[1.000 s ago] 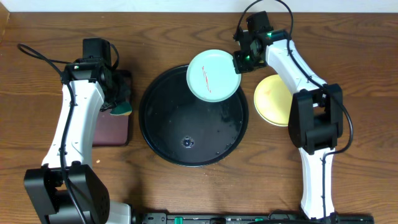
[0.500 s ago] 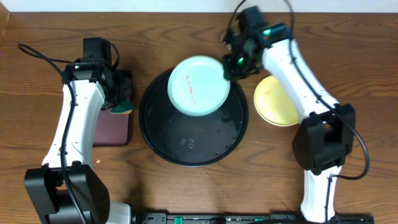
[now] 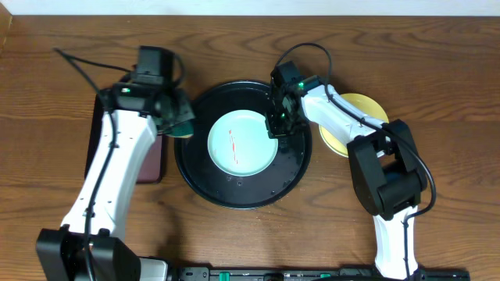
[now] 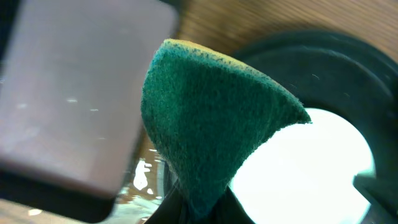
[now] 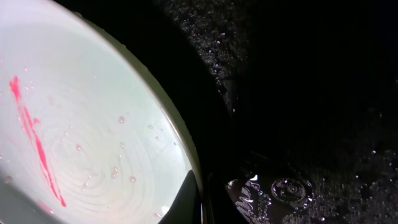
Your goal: Clean dirty plates on tray and stack at the side
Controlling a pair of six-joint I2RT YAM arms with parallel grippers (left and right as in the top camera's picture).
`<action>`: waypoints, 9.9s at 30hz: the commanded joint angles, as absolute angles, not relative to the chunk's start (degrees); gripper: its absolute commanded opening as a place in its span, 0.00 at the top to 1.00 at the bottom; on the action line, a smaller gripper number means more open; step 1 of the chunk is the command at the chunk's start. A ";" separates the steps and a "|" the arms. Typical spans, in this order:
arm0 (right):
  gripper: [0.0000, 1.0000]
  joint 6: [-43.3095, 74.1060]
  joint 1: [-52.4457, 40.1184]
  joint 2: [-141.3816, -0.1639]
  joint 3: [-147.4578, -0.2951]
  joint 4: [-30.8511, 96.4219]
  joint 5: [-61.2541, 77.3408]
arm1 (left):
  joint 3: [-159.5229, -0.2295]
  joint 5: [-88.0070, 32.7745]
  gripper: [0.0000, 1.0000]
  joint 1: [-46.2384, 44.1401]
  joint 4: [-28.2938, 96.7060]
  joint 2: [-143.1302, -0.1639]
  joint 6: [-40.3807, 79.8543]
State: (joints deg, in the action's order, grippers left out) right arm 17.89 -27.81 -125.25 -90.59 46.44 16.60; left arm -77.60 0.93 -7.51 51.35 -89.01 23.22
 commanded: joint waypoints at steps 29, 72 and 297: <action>0.99 20.53 -27.49 -125.75 -87.90 44.99 15.44 | -76.99 -15.51 0.93 -23.90 41.91 -116.92 22.17; 0.99 20.53 -27.59 -125.75 -87.88 44.99 15.03 | -77.36 -13.23 0.93 -24.86 44.25 -116.81 10.31; 0.99 15.16 -11.03 -90.59 -88.23 56.77 8.86 | -94.19 -0.05 0.93 6.83 65.54 -102.56 15.92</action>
